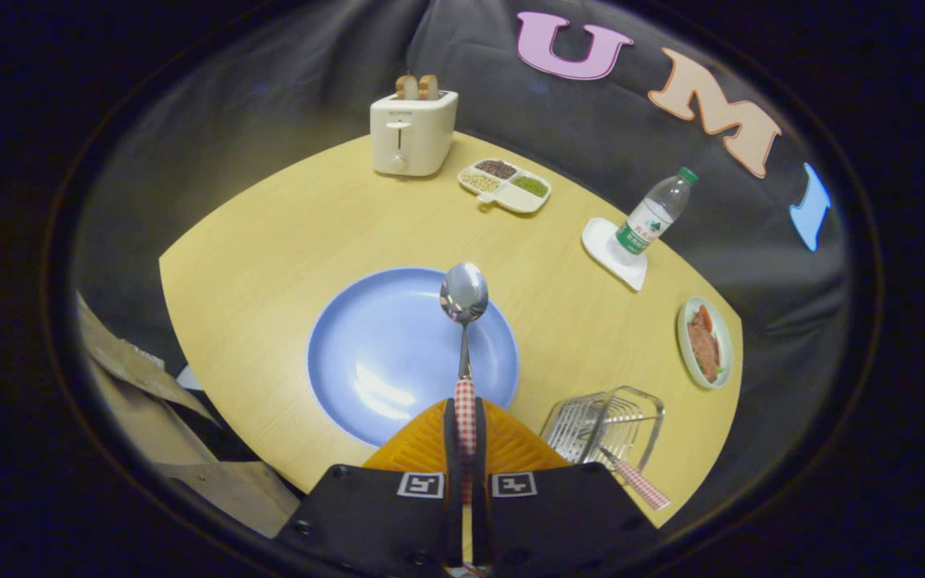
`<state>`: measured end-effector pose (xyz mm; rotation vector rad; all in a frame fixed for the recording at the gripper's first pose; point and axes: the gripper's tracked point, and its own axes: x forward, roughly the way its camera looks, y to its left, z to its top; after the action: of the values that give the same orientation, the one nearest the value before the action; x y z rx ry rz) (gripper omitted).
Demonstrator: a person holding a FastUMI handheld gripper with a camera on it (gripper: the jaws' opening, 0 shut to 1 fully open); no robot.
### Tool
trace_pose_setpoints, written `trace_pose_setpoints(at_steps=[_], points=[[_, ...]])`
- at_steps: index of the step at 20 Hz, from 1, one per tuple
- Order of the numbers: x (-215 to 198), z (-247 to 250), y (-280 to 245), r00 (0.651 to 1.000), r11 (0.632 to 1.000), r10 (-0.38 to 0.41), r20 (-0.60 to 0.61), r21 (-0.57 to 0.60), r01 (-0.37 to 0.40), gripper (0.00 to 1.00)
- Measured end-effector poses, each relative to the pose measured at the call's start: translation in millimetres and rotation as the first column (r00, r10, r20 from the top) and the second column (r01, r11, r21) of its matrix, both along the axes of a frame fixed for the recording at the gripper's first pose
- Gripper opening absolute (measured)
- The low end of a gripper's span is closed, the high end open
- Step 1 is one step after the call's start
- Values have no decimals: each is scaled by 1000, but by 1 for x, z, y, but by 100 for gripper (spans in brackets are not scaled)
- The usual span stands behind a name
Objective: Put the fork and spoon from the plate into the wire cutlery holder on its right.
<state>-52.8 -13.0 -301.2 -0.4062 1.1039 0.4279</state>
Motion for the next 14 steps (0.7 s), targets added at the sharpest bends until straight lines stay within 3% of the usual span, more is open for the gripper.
trace_pose_setpoints(at_steps=[14], points=[[3, 53, -119, 996, 982, 59, -69, -177, -70, 7]])
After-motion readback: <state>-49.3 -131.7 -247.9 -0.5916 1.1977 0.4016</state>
